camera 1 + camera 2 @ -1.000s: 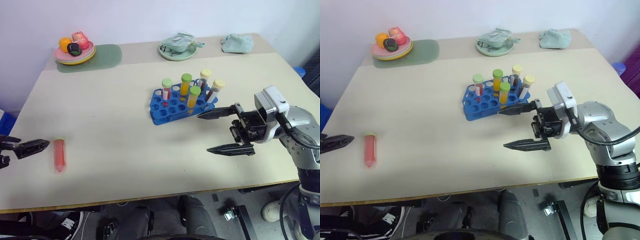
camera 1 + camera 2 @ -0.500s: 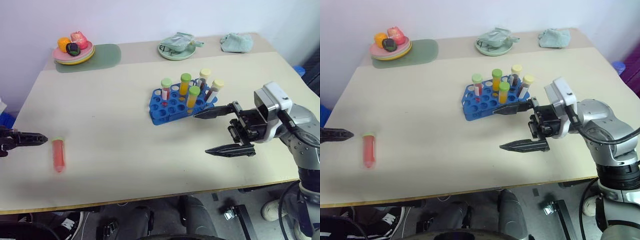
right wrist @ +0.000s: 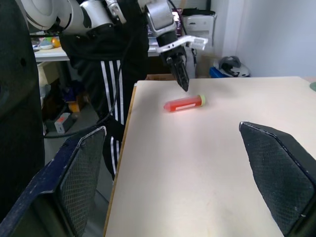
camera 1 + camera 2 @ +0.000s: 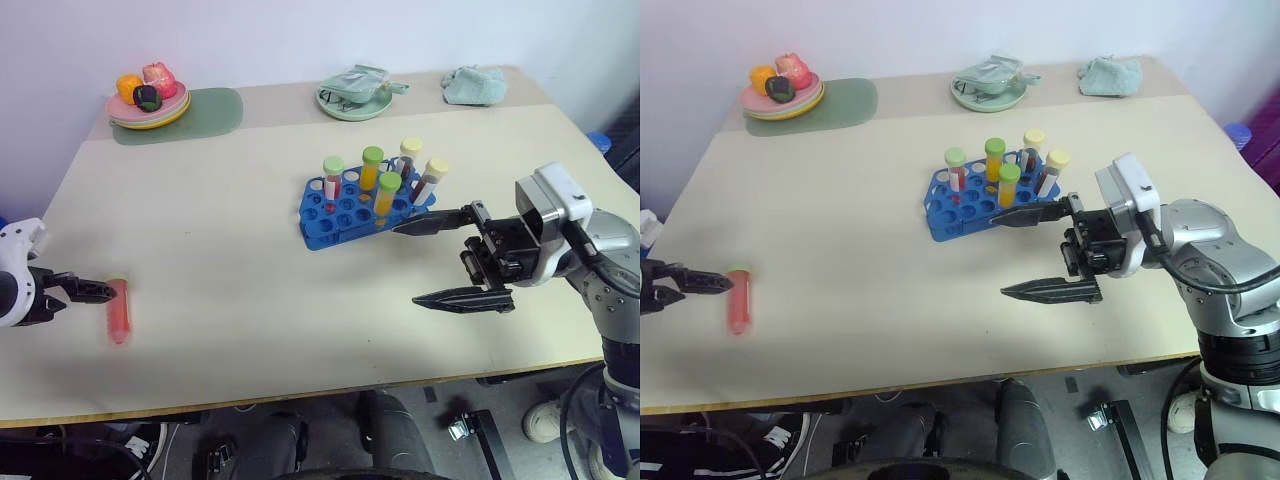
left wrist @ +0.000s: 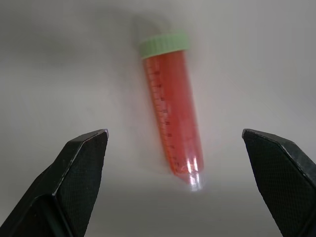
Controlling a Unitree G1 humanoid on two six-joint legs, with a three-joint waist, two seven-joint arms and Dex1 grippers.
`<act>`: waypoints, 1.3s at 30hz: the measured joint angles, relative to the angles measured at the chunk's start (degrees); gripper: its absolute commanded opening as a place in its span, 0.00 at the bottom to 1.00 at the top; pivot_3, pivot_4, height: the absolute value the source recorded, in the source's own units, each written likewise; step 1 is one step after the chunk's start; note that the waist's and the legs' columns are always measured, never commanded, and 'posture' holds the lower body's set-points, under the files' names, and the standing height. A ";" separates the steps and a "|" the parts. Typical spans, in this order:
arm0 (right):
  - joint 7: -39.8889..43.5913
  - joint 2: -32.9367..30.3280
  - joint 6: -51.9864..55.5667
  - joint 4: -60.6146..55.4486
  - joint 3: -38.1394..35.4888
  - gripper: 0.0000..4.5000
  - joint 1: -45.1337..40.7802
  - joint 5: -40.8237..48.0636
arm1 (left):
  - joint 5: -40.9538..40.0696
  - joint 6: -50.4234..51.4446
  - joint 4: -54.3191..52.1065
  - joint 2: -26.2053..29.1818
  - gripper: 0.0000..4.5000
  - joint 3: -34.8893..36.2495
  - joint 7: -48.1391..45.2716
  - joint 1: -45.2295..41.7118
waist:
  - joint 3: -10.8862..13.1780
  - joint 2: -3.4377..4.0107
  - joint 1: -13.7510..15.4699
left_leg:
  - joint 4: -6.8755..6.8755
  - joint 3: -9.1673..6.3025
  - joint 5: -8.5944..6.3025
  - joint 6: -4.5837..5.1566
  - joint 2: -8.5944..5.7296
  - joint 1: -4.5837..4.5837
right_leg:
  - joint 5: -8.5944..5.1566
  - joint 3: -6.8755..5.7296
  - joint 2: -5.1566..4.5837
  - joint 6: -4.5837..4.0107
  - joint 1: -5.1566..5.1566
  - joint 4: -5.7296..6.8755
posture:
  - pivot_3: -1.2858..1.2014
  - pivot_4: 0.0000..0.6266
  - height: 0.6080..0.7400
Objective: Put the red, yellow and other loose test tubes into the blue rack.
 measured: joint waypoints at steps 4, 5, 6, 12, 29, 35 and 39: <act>-0.14 0.01 -0.08 0.00 0.01 0.98 0.09 -0.05 | 1.63 0.00 2.05 -0.06 1.00 -2.67 -1.42 -1.36 | 0.00 0.00 0.03 | 0.01 0.00 0.00 0.00 -0.01 0.00 | 0.00 0.00 -0.01 0.00 0.01 0.01 | 0.52 0.24 1.00; -0.20 0.01 -0.13 0.00 0.01 0.98 0.11 -0.08 | 2.48 0.00 2.35 -0.05 1.00 -3.41 -2.11 -1.35 | 0.00 0.00 0.02 | 0.01 0.00 0.00 0.00 -0.01 0.00 | 0.00 0.00 -0.01 0.00 0.01 0.00 | 0.52 0.24 1.00; -0.34 0.01 -0.28 0.00 0.01 0.98 0.15 -0.16 | 3.25 0.00 2.45 -0.05 1.00 -4.38 -3.01 -1.30 | 0.00 -0.01 0.02 | 0.01 0.00 0.00 0.00 -0.01 -0.01 | 0.00 0.00 -0.01 0.00 0.01 0.00 | 0.52 0.24 1.00; -0.75 0.06 -0.59 -0.02 0.01 0.98 1.18 -1.19 | 5.52 0.01 2.47 -1.07 1.00 -7.40 -5.69 -2.00 | -0.01 -0.02 0.10 | 0.02 -0.01 0.00 0.00 -0.01 -0.01 | 0.00 0.00 -0.01 0.00 0.02 0.00 | 0.52 0.24 1.00; -1.66 0.16 -1.39 -0.16 0.01 1.00 1.72 -1.40 | 15.49 0.01 2.19 -7.56 0.80 -8.42 -9.77 -4.15 | -0.05 0.03 0.13 | 0.07 0.00 0.00 0.00 -0.02 0.01 | 0.00 0.00 -0.03 0.01 0.04 0.03 | 0.52 0.24 1.00; -1.73 0.15 -1.50 -0.16 0.01 1.00 1.72 -1.74 | 18.02 -0.16 2.29 -8.40 0.19 -8.16 -9.77 -4.33 | -0.06 0.03 0.59 | 0.12 -0.01 0.00 0.01 -0.07 0.01 | 0.01 0.00 -0.07 0.01 0.07 0.03 | 0.52 0.24 1.00; -1.97 0.16 -1.53 -0.16 0.01 1.00 1.70 -1.83 | 18.87 -0.18 2.26 -9.33 0.18 -7.77 -10.42 -5.02 | -0.06 0.03 1.36 | 0.14 0.00 0.00 0.01 -0.07 0.01 | 0.01 0.00 -0.07 0.01 0.09 0.03 | 0.52 0.24 1.00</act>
